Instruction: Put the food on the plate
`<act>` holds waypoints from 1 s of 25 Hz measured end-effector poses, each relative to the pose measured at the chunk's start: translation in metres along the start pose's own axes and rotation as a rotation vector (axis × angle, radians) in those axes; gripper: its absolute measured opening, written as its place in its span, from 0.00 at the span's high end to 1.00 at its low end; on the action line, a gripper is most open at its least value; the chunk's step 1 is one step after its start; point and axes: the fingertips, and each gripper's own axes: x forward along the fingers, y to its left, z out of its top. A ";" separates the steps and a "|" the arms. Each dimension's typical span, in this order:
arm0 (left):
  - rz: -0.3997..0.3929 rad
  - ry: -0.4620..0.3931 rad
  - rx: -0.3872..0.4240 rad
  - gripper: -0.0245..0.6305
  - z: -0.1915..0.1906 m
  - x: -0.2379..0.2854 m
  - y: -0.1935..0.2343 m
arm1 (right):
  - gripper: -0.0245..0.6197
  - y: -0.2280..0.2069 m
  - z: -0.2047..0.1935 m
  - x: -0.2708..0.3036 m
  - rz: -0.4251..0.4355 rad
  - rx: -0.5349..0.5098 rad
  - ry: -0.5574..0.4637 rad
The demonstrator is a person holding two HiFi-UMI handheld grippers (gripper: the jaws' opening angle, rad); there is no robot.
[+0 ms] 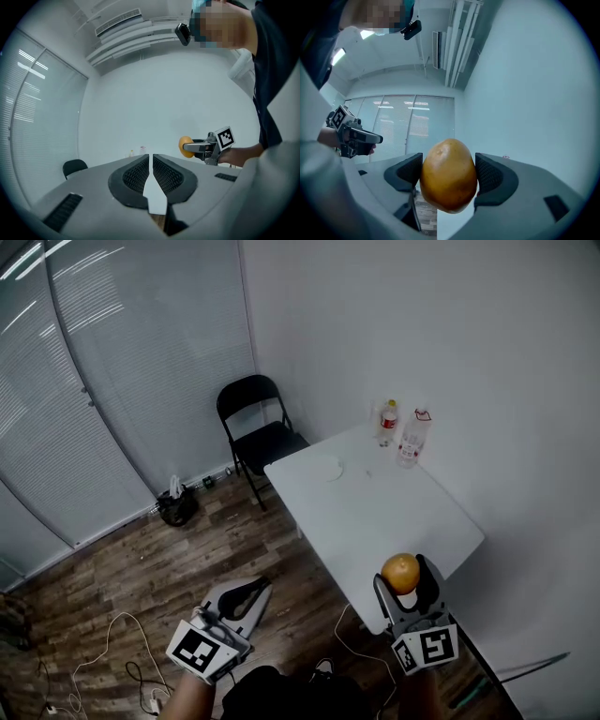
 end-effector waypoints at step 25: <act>-0.096 -0.029 -0.013 0.90 -0.016 0.171 0.196 | 0.40 -0.066 -0.038 0.217 -0.078 -0.045 0.067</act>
